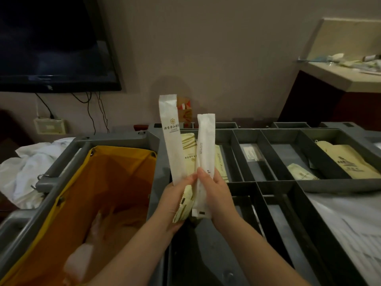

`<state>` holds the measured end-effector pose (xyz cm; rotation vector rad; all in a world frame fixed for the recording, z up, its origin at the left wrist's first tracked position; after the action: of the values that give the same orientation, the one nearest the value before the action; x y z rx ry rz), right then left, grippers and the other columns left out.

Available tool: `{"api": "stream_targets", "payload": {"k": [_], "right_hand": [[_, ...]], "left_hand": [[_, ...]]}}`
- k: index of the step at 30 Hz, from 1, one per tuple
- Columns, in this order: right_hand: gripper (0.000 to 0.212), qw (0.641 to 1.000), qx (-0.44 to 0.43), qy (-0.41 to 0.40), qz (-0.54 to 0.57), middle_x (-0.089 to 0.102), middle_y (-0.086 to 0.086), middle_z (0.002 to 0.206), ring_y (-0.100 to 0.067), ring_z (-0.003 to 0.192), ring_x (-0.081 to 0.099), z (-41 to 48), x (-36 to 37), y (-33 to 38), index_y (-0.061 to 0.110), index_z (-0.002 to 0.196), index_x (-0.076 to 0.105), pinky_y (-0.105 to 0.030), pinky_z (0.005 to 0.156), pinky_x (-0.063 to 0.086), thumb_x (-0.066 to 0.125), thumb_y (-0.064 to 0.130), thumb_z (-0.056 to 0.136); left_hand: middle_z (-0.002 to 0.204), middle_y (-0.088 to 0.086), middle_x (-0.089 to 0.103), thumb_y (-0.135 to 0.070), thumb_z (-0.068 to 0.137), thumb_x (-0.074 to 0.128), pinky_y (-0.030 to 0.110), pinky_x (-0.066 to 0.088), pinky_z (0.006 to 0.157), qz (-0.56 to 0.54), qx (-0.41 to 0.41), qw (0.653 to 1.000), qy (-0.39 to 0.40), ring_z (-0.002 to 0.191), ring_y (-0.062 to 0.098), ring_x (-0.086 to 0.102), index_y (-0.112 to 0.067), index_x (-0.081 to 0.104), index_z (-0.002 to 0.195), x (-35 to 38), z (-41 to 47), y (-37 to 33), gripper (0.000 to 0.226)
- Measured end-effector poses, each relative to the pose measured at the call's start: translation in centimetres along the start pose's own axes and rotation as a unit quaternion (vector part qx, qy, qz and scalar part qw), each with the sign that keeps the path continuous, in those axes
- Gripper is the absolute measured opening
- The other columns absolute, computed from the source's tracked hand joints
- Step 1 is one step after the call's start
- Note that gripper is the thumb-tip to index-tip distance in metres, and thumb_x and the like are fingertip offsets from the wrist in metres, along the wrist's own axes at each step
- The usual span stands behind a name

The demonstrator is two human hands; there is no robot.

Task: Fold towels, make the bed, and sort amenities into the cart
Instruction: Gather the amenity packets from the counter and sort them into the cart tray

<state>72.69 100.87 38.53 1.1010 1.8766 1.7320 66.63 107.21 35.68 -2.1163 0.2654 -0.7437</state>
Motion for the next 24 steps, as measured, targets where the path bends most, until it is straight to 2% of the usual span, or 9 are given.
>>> {"api": "stream_targets", "payload": {"k": [2, 5, 9, 12, 15, 17, 19, 21, 24], "right_hand": [[0.018, 0.999, -0.03, -0.011, -0.012, 0.062, 0.009, 0.102, -0.012, 0.093, 0.064, 0.2, -0.2, 0.2, 0.037, 0.107, 0.053, -0.033, 0.075, 0.058, 0.055, 0.025, 0.093], [0.017, 0.999, -0.041, -0.029, -0.007, 0.065, 0.004, 0.106, -0.016, 0.099, 0.065, 0.5, -0.8, 0.1, 0.037, 0.102, 0.055, -0.038, 0.08, 0.058, 0.055, 0.023, 0.093], [0.021, 0.999, -0.03, -0.041, -0.018, 0.066, -0.001, 0.105, -0.018, 0.096, 0.066, 0.8, -1.4, 0.2, 0.024, 0.115, 0.059, -0.036, 0.077, 0.059, 0.052, 0.025, 0.095], [0.014, 0.996, -0.053, -0.063, -0.03, 0.064, 0.004, 0.101, -0.012, 0.09, 0.064, 0.8, -2.6, 1.3, 0.029, 0.104, 0.06, -0.026, 0.064, 0.054, 0.054, 0.023, 0.094], [0.015, 0.988, -0.101, -0.097, -0.061, 0.06, 0.012, 0.101, -0.008, 0.093, 0.058, 1.1, -4.3, 3.3, 0.036, 0.098, 0.057, -0.025, 0.069, 0.048, 0.057, 0.022, 0.093], [0.019, 0.978, -0.148, -0.098, -0.105, 0.061, 0.016, 0.099, -0.002, 0.09, 0.059, 1.8, -4.9, 4.8, 0.035, 0.101, 0.058, -0.021, 0.071, 0.048, 0.06, 0.019, 0.091], [0.02, 0.948, -0.207, -0.098, -0.222, 0.061, 0.018, 0.1, 0.002, 0.094, 0.057, 3.4, -4.7, 6.3, 0.036, 0.098, 0.059, -0.021, 0.077, 0.047, 0.062, 0.018, 0.089], [0.021, 0.884, -0.279, -0.096, -0.364, 0.056, 0.018, 0.109, -0.004, 0.108, 0.047, 5.5, -3.6, 7.4, 0.036, 0.096, 0.062, -0.025, 0.089, 0.04, 0.065, 0.017, 0.088], [0.021, 0.816, -0.323, -0.029, -0.478, 0.053, 0.01, 0.12, -0.01, 0.119, 0.034, 9.5, -1.1, 6.8, 0.026, 0.097, 0.071, -0.021, 0.095, 0.028, 0.065, 0.008, 0.086]], "left_hand": [[0.09, 0.004, 0.063, -0.027, 0.084, 0.067, 0.034, 0.051, 0.061, 0.028, 0.021, 0.999, 0.011, 0.08, 0.02, 0.062, -0.023, 0.058, 0.093, -0.4, 0.1, -0.7, 0.014], [0.099, 0.009, 0.067, -0.024, 0.085, 0.066, 0.044, 0.056, 0.073, 0.044, 0.027, 0.998, 0.021, 0.09, 0.028, 0.065, -0.026, 0.057, 0.094, -1.0, 0.5, -1.1, 0.013], [0.104, 0.012, 0.067, -0.021, 0.085, 0.066, 0.05, 0.053, 0.087, 0.042, 0.025, 0.999, 0.024, 0.096, 0.031, 0.065, -0.022, 0.058, 0.099, -1.1, 0.5, -1.5, 0.016], [0.1, 0.011, 0.067, -0.018, 0.086, 0.064, 0.043, 0.054, 0.076, 0.013, 0.026, 0.999, 0.027, 0.091, 0.028, 0.065, -0.02, 0.057, 0.099, -1.2, 0.7, -1.8, 0.015], [0.097, 0.007, 0.064, -0.018, 0.089, 0.063, 0.035, 0.051, 0.064, -0.002, 0.058, 0.998, 0.011, 0.086, 0.023, 0.063, -0.022, 0.053, 0.103, -2.0, 0.9, -2.7, 0.018], [0.099, 0.006, 0.063, -0.019, 0.091, 0.06, 0.036, 0.05, 0.065, -0.017, 0.081, 0.997, 0.007, 0.088, 0.025, 0.062, -0.026, 0.05, 0.107, -2.6, 0.9, -3.6, 0.02], [0.104, 0.008, 0.061, -0.017, 0.091, 0.058, 0.039, 0.05, 0.073, -0.074, 0.076, 0.994, 0.004, 0.094, 0.026, 0.061, -0.024, 0.052, 0.111, -3.3, 1.1, -4.2, 0.022], [0.105, 0.008, 0.061, -0.015, 0.091, 0.059, 0.041, 0.05, 0.077, -0.131, 0.073, 0.988, -0.023, 0.095, 0.026, 0.06, -0.021, 0.055, 0.112, -4.5, 1.6, -4.8, 0.022], [0.116, 0.008, 0.06, -0.017, 0.09, 0.061, 0.042, 0.05, 0.075, -0.157, 0.089, 0.981, -0.071, 0.098, 0.026, 0.06, -0.018, 0.051, 0.127, -6.2, 2.3, -5.7, 0.039]]}}
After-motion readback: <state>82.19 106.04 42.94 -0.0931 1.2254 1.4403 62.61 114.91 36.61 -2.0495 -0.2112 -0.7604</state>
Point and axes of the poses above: each hand's wrist, its own z-axis towards the middle knuckle, its own x-axis out of the palm, y = z × x, the point moved 7 cm from there along z, towards the middle knuckle
